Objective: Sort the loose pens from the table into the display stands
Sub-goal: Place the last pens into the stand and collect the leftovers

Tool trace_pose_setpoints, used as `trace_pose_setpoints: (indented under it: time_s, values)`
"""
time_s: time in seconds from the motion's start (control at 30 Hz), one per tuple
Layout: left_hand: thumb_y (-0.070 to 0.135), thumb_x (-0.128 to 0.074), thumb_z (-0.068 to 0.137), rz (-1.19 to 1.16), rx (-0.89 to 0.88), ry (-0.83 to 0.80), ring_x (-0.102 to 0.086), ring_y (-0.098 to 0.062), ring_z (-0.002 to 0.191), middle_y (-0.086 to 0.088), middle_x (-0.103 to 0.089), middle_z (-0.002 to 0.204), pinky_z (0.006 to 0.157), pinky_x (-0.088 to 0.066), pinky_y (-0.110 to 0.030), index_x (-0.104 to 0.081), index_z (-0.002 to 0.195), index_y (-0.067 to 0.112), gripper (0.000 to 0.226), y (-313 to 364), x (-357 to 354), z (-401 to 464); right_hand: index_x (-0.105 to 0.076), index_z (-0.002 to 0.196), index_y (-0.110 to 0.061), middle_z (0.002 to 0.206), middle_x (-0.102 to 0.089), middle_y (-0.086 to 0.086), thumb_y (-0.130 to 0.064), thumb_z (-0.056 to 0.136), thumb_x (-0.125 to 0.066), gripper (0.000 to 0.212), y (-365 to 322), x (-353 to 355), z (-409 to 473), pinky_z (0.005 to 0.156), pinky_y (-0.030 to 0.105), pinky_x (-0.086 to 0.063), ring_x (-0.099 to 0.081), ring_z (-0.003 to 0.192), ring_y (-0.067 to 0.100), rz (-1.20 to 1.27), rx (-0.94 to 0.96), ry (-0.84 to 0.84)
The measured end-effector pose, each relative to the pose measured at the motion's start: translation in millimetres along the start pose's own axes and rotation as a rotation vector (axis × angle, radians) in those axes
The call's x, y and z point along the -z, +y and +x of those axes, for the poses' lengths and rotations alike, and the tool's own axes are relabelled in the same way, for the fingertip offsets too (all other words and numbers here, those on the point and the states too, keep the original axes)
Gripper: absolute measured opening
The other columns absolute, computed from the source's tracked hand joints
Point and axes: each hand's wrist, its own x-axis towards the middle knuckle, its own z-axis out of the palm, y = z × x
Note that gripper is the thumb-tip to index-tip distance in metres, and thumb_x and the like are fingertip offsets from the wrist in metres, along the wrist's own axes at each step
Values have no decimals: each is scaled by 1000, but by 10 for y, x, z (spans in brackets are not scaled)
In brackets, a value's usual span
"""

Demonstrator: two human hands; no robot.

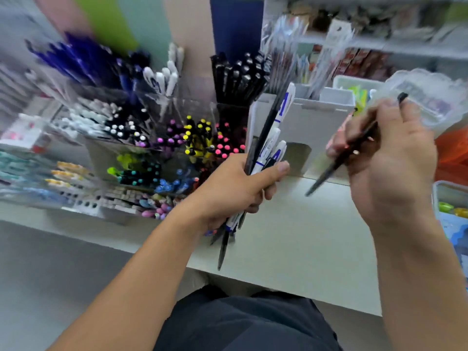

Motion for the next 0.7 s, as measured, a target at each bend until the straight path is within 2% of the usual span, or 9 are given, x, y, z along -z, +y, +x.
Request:
trace_pose_setpoints:
  time_s: [0.1,0.17,0.23,0.33,0.4,0.47,0.53,0.63,0.7]
  values:
    - [32,-63,99,57,-25,108,-25,-13,45,6,-36,56,46,-21,-25,-50,71,20,33,7,270,-244,-60,83,-22,54,-36,-5,-27,102,-57,20,-108,-349,-88,42,20,-24,-27,44,11,-239,36,-178]
    - [34,-65,97,214,-70,208,-28,-17,47,8,-35,52,47,-25,-27,-48,69,18,37,-12,411,-348,-69,84,-17,53,-44,6,-35,89,-76,20,-17,-649,-151,46,22,-28,-35,49,12,-521,105,-315]
    - [36,-66,96,338,-114,302,-32,-16,48,8,-36,51,49,-26,-29,-48,72,11,39,-42,522,-404,-73,86,-10,57,-53,15,-34,79,-85,28,132,-930,-218,51,24,-35,-43,54,10,-625,121,-387]
    - [39,-68,94,438,-166,393,-33,-11,48,9,-38,51,49,-28,-28,-50,73,9,40,-46,643,-470,-71,81,-4,60,-59,6,-21,86,-80,20,287,-1231,-291,55,23,-41,-49,56,7,-573,109,-437]
    - [39,-69,93,395,-155,425,-32,-13,47,9,-35,52,48,-29,-25,-46,72,10,42,-64,720,-515,-65,78,-2,57,-52,-4,-17,94,-71,23,314,-1340,-277,48,17,-36,-42,47,4,-450,68,-362]
    - [37,-69,93,306,-121,426,-30,-16,46,6,-32,53,44,-31,-25,-49,74,10,39,-89,796,-559,-59,79,-10,55,-44,-8,-21,101,-60,25,227,-1394,-219,43,17,-28,-32,43,5,-284,68,-225]
    - [36,-69,94,232,-108,425,-28,-16,46,4,-30,56,44,-30,-26,-54,70,22,32,-118,862,-585,-55,73,-19,52,-41,-12,-30,103,-53,32,111,-1384,-134,44,19,-27,-31,43,5,-316,156,-181]
    - [37,-69,94,313,-130,482,-32,-11,45,8,-35,54,46,-32,-23,-46,72,19,36,-148,922,-540,-61,71,-7,51,-48,-6,-25,102,-58,37,137,-1380,-141,45,19,-31,-37,44,5,-588,201,-417]
    - [34,-69,93,413,-204,515,-52,-9,56,11,-56,63,57,-47,-26,-59,82,18,22,-137,929,-493,-70,78,-5,57,-54,-2,-23,95,-69,25,273,-1401,-222,50,25,-37,-42,50,12,-738,173,-594]
